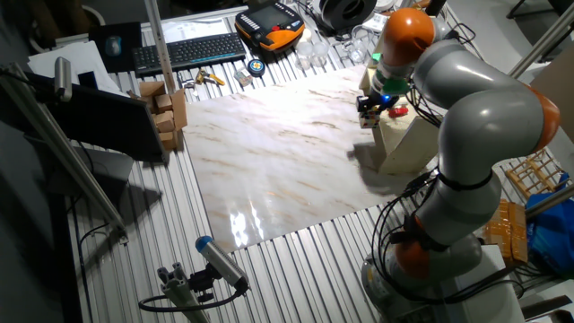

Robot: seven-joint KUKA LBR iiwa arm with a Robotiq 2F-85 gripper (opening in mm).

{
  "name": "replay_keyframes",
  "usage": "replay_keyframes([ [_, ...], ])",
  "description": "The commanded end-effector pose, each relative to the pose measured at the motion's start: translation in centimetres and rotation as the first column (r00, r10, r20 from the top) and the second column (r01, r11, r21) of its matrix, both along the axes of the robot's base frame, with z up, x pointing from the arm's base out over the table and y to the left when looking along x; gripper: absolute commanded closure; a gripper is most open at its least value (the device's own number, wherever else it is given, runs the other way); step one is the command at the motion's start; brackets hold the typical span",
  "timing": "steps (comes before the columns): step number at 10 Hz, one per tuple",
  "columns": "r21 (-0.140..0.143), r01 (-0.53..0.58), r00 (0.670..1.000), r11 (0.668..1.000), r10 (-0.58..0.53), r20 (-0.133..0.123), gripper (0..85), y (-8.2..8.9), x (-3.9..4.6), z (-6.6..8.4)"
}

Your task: Take the object down from the shelf

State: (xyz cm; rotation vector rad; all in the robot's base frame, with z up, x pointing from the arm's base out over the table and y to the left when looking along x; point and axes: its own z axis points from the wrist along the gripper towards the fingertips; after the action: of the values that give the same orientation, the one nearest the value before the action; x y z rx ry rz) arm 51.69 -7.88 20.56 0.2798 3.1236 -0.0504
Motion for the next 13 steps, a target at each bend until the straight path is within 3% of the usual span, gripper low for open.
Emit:
replay_keyframes([
  [1,-0.004,0.000,1.000,1.000,0.000,0.000,85.0,0.4,0.13,-0.1],
  [5,0.008,0.004,1.000,1.000,-0.004,0.028,85.0,2.3,0.57,-1.6],
  [13,0.012,0.043,0.998,0.999,-0.044,0.048,85.0,5.9,0.69,-4.3],
])
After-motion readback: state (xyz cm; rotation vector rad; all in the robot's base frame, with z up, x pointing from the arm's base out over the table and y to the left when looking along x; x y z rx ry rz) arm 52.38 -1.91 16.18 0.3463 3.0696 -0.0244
